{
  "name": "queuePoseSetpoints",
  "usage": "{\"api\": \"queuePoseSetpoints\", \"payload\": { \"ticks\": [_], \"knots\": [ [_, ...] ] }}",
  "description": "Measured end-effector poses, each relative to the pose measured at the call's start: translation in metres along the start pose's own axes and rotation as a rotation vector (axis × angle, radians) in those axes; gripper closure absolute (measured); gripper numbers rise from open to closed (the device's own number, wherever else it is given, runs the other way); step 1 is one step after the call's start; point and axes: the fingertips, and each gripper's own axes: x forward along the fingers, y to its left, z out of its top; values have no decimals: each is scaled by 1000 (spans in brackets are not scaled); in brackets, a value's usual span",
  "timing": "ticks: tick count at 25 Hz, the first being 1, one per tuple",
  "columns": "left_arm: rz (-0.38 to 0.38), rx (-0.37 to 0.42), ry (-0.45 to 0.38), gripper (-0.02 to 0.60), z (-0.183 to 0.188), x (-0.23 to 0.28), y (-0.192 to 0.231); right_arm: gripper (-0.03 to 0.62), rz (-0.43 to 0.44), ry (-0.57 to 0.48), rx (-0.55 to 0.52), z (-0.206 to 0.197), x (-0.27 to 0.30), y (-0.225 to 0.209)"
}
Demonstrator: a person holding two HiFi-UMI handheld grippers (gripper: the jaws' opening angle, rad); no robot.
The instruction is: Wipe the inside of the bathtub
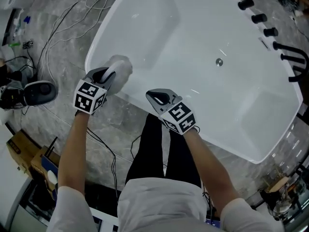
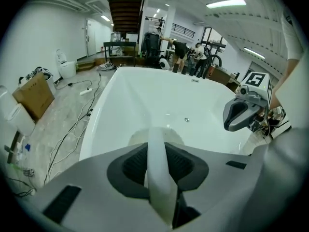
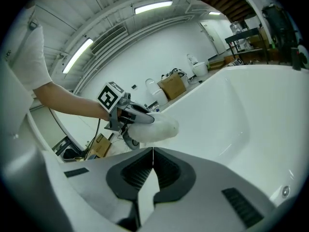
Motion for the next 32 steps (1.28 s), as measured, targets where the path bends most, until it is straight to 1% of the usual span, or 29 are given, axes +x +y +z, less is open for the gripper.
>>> {"api": "queuePoseSetpoints", "payload": {
  "ticks": [3,8,11,14,17,20,22,26,28,32],
  "knots": [
    [-7,-20,78,483,-13,21,14,576,-9,1,25,-4,7,-10],
    [-11,-135,172,483,-29,46,35,576,-32,4,50,-11,18,-24],
    [-38,-177,277,483,-33,58,41,576,-36,-1,67,-12,21,-29],
    [-62,-149,390,483,-36,70,45,576,-38,-20,95,-12,19,-34],
    [-62,-94,465,482,-42,79,47,576,-49,-21,114,-16,22,-37],
    [-75,-97,488,483,-47,84,44,576,-45,-15,122,-18,33,-34],
    [-87,-104,484,483,-49,88,42,576,-38,-19,121,-15,41,-31],
    [-113,-105,475,482,-53,95,39,576,-51,-12,109,-10,66,-29],
    [-132,-120,490,482,-56,98,39,576,-54,0,103,-11,76,-29],
    [-167,-143,521,483,-59,104,40,576,-67,-3,123,-12,81,-37]
  ]
}}
